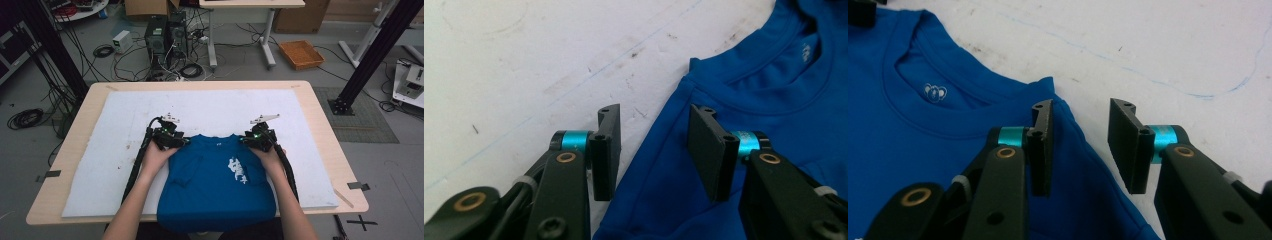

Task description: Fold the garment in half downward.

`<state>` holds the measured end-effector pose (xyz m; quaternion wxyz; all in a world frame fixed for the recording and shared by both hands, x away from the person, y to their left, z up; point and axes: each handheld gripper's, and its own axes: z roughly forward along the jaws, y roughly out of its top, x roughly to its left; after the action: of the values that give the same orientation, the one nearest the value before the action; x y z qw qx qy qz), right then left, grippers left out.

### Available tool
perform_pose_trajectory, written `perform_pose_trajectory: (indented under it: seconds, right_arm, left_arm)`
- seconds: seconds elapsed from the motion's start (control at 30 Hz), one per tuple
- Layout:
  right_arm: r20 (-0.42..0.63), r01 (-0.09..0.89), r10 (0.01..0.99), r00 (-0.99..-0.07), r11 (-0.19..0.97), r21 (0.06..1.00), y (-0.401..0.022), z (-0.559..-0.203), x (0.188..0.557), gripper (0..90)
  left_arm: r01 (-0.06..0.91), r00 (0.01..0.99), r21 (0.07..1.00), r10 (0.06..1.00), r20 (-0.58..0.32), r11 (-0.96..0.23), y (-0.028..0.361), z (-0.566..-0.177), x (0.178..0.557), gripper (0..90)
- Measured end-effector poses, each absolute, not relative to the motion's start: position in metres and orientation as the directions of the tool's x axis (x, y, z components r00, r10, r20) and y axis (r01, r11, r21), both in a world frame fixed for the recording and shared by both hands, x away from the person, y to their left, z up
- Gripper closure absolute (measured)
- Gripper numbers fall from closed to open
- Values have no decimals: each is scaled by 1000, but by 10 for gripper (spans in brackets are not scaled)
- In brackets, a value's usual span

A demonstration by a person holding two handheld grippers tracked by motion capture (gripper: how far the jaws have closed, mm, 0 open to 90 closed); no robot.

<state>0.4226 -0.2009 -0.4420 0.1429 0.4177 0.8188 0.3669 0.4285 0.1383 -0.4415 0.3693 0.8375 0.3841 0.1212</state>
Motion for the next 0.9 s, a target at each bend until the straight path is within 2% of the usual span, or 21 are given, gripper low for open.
perform_pose_trajectory:
  seconds: [0.2,0.47,0.57,0.9]
  right_arm:
    - [61,576,781,-621,403,711,-197,-445,423,694]
    - [50,566,778,-626,410,715,-196,-444,422,850]
    - [46,556,778,-627,405,726,-197,-442,421,872]
    - [72,544,786,-615,356,760,-205,-436,424,890]
  left_arm:
    - [533,678,709,734,-31,-462,135,-441,429,647]
    - [493,705,711,709,12,-502,130,-441,427,857]
    - [478,709,713,705,33,-514,128,-440,427,871]
    - [455,712,748,702,20,-482,133,-431,429,877]
